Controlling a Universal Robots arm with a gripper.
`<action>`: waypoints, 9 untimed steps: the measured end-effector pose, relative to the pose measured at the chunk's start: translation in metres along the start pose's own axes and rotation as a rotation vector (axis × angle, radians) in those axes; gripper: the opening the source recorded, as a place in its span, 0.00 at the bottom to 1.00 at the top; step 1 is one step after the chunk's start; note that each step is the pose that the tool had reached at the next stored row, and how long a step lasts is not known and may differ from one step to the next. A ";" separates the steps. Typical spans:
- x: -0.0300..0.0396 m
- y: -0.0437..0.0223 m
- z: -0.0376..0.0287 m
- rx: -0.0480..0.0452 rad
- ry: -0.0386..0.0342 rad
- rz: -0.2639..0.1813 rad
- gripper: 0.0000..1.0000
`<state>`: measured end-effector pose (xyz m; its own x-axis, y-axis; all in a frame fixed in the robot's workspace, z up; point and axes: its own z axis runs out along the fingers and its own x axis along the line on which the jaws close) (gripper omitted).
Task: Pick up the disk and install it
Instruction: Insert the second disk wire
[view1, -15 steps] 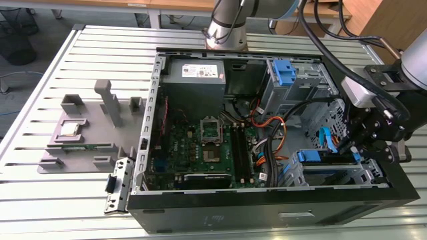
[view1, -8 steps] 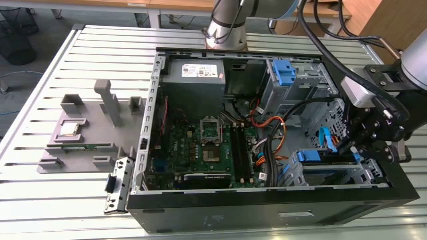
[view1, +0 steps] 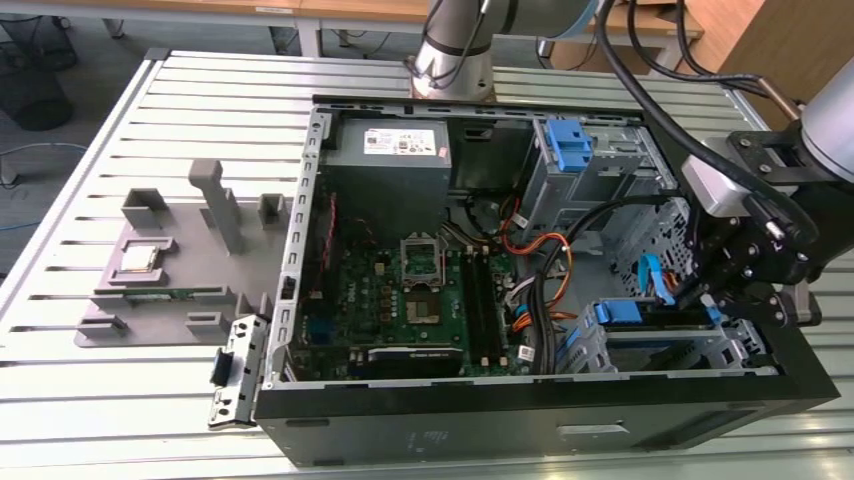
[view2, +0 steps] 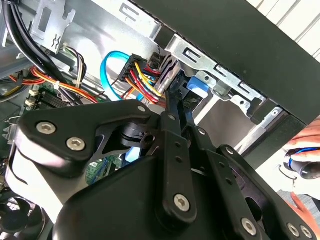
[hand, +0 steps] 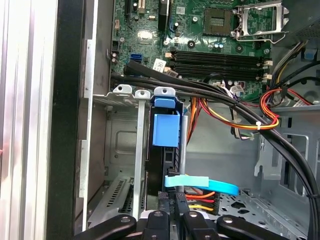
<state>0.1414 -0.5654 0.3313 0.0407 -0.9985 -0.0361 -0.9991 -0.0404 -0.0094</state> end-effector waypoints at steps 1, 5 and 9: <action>0.0001 0.0000 0.0013 0.0000 -0.0001 0.000 0.17; 0.0001 0.0000 0.0034 0.0000 0.0002 0.000 0.17; 0.0001 0.0000 0.0036 0.0000 -0.0002 0.000 0.17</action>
<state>0.1415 -0.5654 0.3277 0.0407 -0.9985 -0.0362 -0.9991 -0.0404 -0.0094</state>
